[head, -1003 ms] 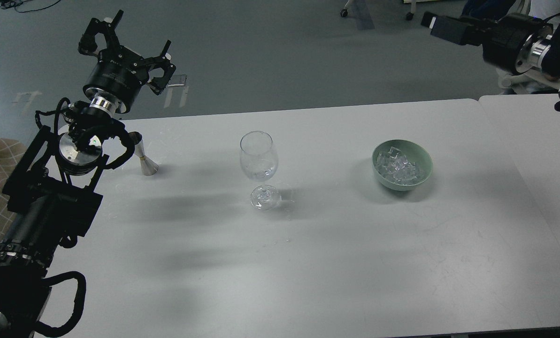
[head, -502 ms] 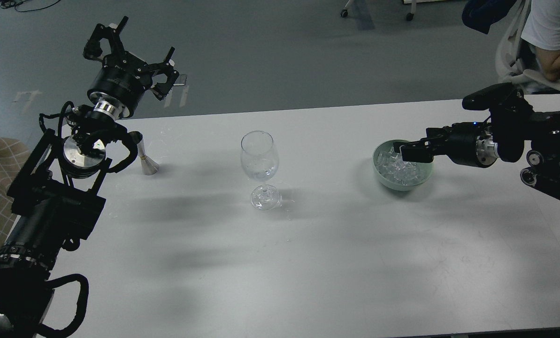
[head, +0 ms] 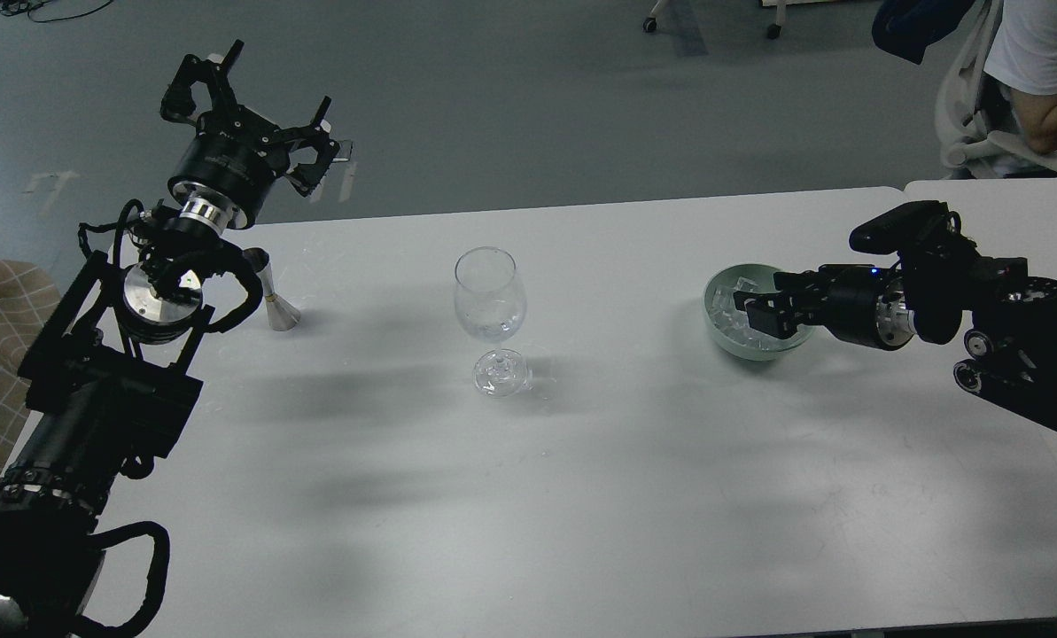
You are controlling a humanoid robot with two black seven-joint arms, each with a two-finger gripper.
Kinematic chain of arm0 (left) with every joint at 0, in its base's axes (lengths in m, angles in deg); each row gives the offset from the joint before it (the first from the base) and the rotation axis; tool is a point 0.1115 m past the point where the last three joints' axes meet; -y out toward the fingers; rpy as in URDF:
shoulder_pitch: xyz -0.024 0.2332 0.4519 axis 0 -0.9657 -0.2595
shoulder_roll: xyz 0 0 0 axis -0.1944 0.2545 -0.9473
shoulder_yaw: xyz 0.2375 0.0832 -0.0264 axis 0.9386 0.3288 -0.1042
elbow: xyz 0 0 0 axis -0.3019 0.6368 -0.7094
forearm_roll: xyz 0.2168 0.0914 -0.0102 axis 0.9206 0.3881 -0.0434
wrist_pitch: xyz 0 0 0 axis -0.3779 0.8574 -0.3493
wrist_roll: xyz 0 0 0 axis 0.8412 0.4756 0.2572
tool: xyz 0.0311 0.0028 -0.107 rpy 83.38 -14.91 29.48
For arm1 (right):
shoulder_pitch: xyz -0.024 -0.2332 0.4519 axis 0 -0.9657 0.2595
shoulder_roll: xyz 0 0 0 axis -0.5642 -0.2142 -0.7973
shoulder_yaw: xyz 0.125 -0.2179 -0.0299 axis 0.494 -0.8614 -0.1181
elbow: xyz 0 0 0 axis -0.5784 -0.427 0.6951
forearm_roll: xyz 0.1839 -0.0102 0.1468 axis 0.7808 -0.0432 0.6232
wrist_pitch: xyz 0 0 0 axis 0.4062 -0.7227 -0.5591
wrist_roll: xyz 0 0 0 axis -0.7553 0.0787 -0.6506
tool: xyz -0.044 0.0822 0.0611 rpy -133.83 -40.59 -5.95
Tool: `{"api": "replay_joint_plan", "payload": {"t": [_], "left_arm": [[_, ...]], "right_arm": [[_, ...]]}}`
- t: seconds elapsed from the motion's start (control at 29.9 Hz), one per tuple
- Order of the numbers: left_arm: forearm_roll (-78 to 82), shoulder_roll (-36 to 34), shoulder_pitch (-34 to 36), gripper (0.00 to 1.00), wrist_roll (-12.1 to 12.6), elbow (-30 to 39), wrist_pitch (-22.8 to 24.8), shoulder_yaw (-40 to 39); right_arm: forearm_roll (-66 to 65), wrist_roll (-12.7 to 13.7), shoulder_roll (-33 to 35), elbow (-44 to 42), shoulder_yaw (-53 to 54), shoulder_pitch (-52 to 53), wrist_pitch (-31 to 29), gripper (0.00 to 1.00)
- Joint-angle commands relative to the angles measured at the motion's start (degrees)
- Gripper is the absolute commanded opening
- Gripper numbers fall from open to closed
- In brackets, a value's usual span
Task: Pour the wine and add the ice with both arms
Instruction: 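Lower the right gripper into the green bowl and grasp ice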
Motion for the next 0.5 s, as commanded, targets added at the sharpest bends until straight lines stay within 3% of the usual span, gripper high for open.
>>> {"api": "replay_joint_plan", "payload": {"t": [0.0, 0.2, 0.47], "left_arm": [[-0.02, 0.64, -0.55, 0.97, -0.01, -0.19, 0.00, 0.07], [-0.20, 0.91, -0.56, 0.97, -0.01, -0.19, -0.09, -0.29], [-0.29, 0.82, -0.56, 0.97, 0.08, -0.19, 0.00, -0.55]], "right_arm": [[0.01, -0.24, -1.76, -2.21, 0.03, -0.20, 0.83, 0.61], [0.09, -0.68, -3.78, -5.38, 0.03, -1.08, 4.62, 0.62], [-0.08, -0.68, -4.58, -5.83, -0.32, -1.43, 4.53, 0.64]]}}
